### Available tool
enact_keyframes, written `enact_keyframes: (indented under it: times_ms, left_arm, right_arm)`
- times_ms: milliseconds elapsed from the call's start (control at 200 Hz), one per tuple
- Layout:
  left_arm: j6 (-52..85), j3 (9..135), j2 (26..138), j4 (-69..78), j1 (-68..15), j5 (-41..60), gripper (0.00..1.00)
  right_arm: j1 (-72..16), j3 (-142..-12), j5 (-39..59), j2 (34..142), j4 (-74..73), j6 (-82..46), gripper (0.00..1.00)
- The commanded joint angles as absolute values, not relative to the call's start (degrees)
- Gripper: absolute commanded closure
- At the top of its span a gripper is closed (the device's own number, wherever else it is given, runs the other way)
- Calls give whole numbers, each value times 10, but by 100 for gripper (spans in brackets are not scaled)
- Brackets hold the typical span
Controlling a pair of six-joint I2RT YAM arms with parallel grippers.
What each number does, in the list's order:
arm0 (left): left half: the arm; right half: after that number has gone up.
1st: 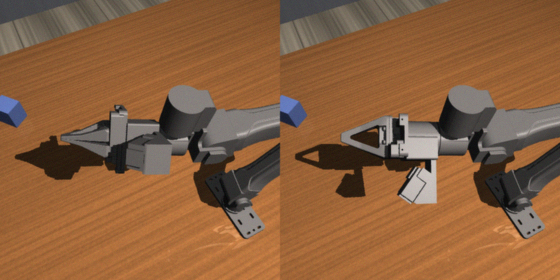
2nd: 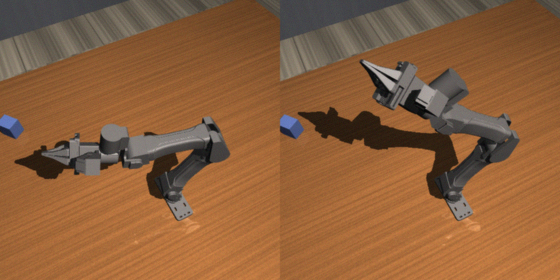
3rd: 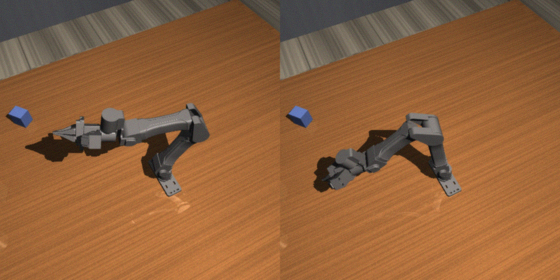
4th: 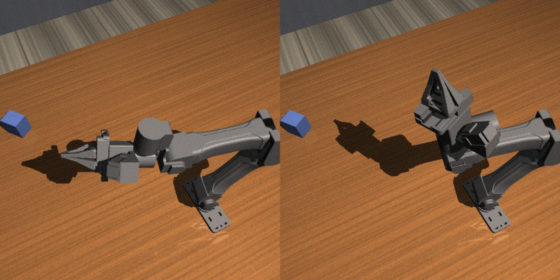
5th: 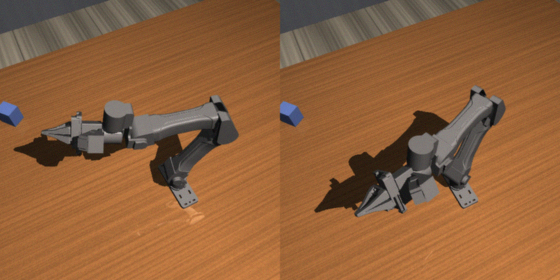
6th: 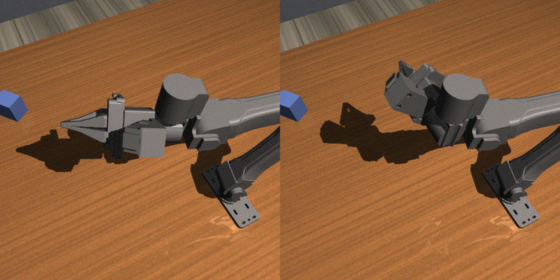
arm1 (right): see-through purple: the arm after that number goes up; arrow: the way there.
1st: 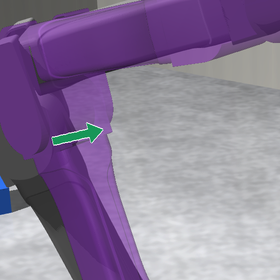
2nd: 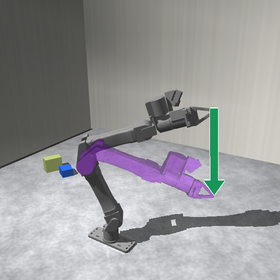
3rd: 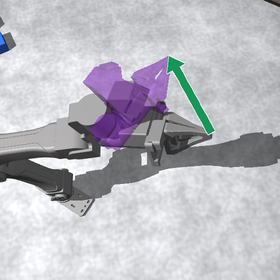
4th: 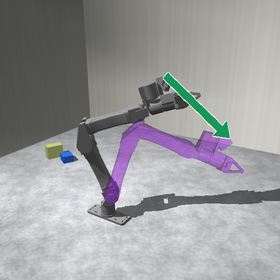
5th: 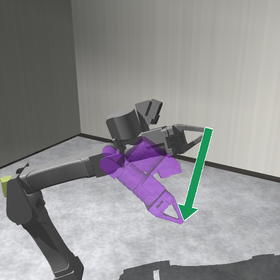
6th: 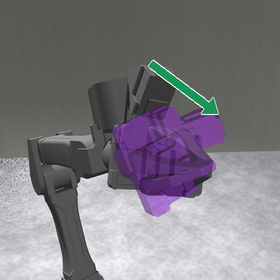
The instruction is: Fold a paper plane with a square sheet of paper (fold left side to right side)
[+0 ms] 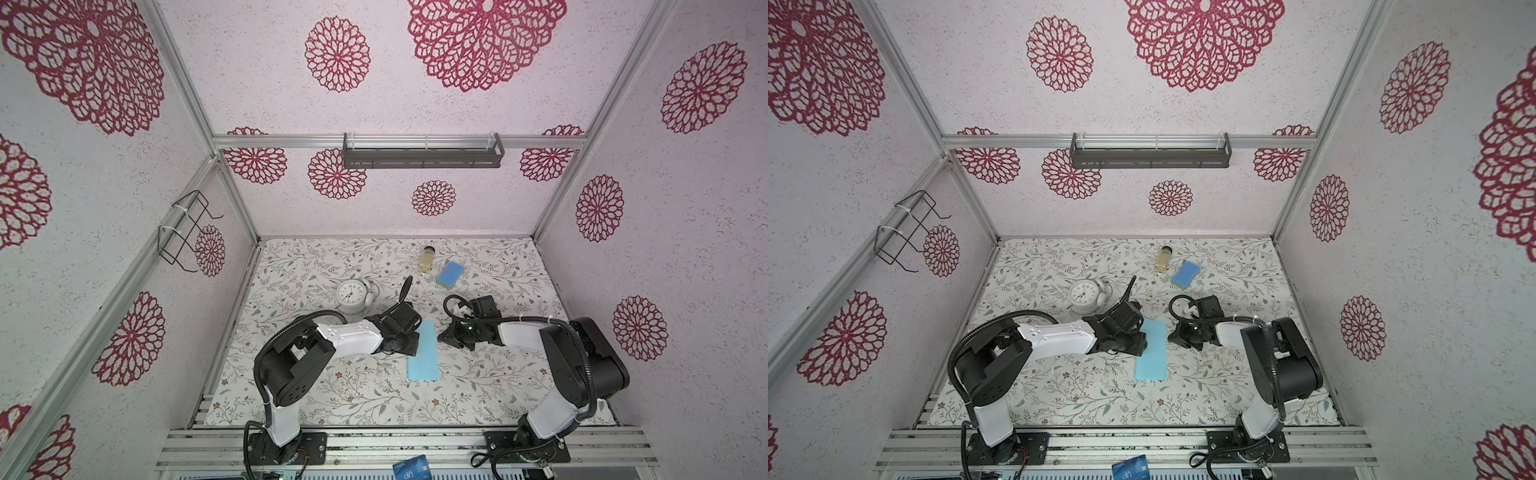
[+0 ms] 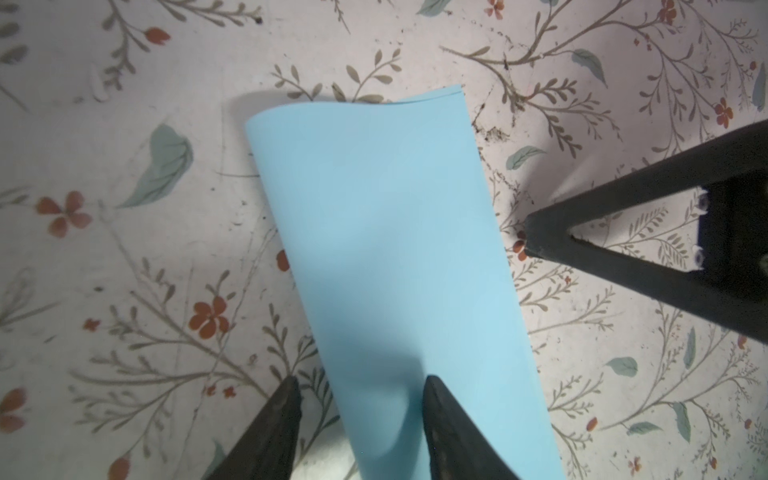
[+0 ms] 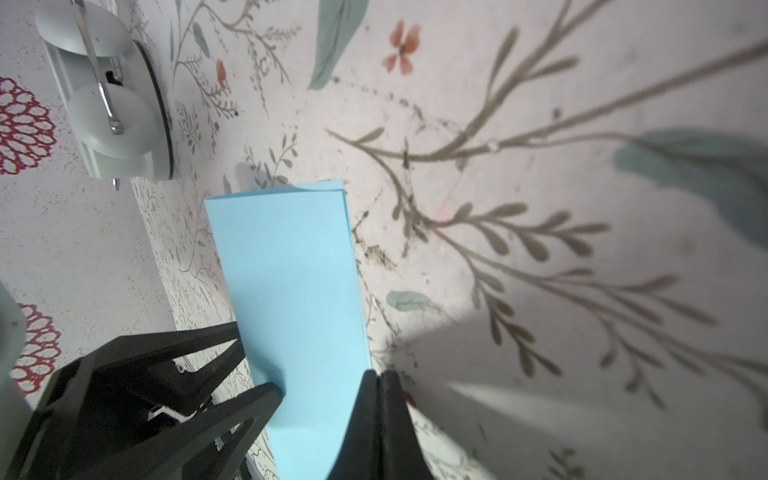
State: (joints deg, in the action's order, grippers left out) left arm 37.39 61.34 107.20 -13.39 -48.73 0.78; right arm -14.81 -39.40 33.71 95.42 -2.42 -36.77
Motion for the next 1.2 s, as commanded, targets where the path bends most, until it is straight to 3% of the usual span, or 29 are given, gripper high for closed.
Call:
enact_keyframes:
  times_ms: [0,690,1196]
  left_arm:
    - [381,622,1085,-128,-490,6,49]
    - [383,620,1092,-127,-492,11,49]
    - [381,617,1091,-125,-493,12,50]
  right_arm:
    - [-147,-396,350,958,-19,-353,100]
    - [-155,-402,366,893,-27,-384,100]
    - [-215,-395,339,943,-63,-401,100]
